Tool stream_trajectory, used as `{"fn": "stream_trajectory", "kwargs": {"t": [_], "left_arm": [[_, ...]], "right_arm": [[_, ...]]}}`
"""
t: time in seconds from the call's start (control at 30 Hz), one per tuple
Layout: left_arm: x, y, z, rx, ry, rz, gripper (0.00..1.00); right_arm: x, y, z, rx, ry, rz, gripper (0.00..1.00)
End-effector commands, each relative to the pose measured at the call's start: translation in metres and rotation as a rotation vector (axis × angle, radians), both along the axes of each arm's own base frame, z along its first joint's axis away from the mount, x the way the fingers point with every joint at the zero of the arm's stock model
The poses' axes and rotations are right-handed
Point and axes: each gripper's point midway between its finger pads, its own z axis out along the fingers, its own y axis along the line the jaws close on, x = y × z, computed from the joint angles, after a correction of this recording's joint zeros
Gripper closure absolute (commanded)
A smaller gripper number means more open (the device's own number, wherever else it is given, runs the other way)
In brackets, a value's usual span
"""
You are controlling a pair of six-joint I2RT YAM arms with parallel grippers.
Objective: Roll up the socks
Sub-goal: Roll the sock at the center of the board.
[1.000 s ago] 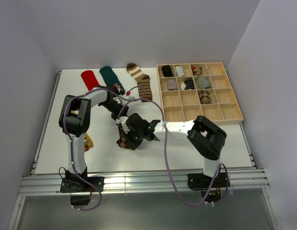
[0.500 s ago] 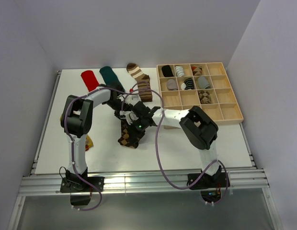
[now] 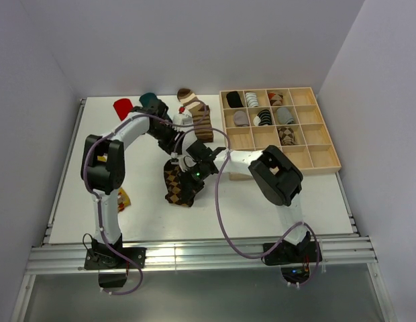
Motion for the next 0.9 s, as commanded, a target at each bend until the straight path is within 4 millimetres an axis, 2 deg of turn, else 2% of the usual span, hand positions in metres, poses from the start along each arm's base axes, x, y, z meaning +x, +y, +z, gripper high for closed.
{"fn": "stream_trajectory", "kwargs": {"t": [0.0,0.13,0.17,0.23,0.27,0.3,0.33,0.37,0.43,0.47,0.53,0.57,0.6,0.63,0.7,0.73,0.77,0.87], "left_arm": [[0.017,-0.002,0.06,-0.096,-0.131,0.01,0.47],[0.034,0.025,0.089,-0.115,-0.209,0.099,0.46],[0.039,0.038,0.095,-0.114,-0.24,0.126,0.45],[0.037,0.054,0.11,-0.073,-0.326,0.124,0.45],[0.029,0.058,0.105,-0.055,-0.332,0.113,0.45],[0.023,0.06,0.122,-0.054,-0.394,0.102,0.44],[0.02,0.064,0.124,-0.039,-0.429,0.091,0.44],[0.006,0.07,0.123,-0.018,-0.449,0.083,0.43],[-0.008,0.075,0.117,0.021,-0.492,0.018,0.43],[-0.026,0.077,0.094,0.068,-0.462,-0.015,0.43],[-0.04,0.076,0.091,0.112,-0.545,-0.08,0.43],[-0.065,0.067,0.065,0.135,-0.513,-0.144,0.43],[-0.073,0.067,0.066,0.167,-0.563,-0.157,0.42],[-0.09,0.055,0.045,0.176,-0.576,-0.217,0.41],[-0.104,0.045,0.041,0.186,-0.632,-0.255,0.4],[-0.113,0.029,0.039,0.159,-0.661,-0.296,0.4],[-0.123,0.027,0.031,0.153,-0.66,-0.311,0.4],[-0.131,0.01,0.025,0.132,-0.7,-0.331,0.4]], "right_arm": [[-0.024,-0.04,-0.051,-0.243,0.126,-0.048,0.99],[-0.016,-0.037,-0.047,-0.256,0.143,-0.07,0.99],[-0.018,-0.039,-0.047,-0.274,0.154,-0.072,0.99],[-0.011,-0.036,-0.044,-0.288,0.144,-0.084,0.99],[-0.011,-0.038,-0.046,-0.309,0.158,-0.087,0.99],[-0.01,-0.038,-0.046,-0.317,0.163,-0.092,0.98],[-0.007,-0.034,-0.043,-0.312,0.162,-0.092,0.98],[-0.007,-0.036,-0.044,-0.324,0.177,-0.091,0.97],[-0.003,-0.032,-0.041,-0.314,0.183,-0.09,0.96],[-0.005,-0.033,-0.042,-0.323,0.199,-0.087,0.96],[-0.001,-0.031,-0.039,-0.313,0.211,-0.085,0.94],[-0.003,-0.032,-0.04,-0.324,0.229,-0.083,0.94],[-0.002,-0.032,-0.04,-0.325,0.235,-0.081,0.93],[0.0,-0.033,-0.04,-0.332,0.242,-0.082,0.93],[0.004,-0.031,-0.037,-0.326,0.245,-0.084,0.93],[0.004,-0.03,-0.037,-0.322,0.25,-0.082,0.93],[0.005,-0.029,-0.035,-0.317,0.253,-0.081,0.92],[0.006,-0.029,-0.037,-0.323,0.264,-0.083,0.92]]}}
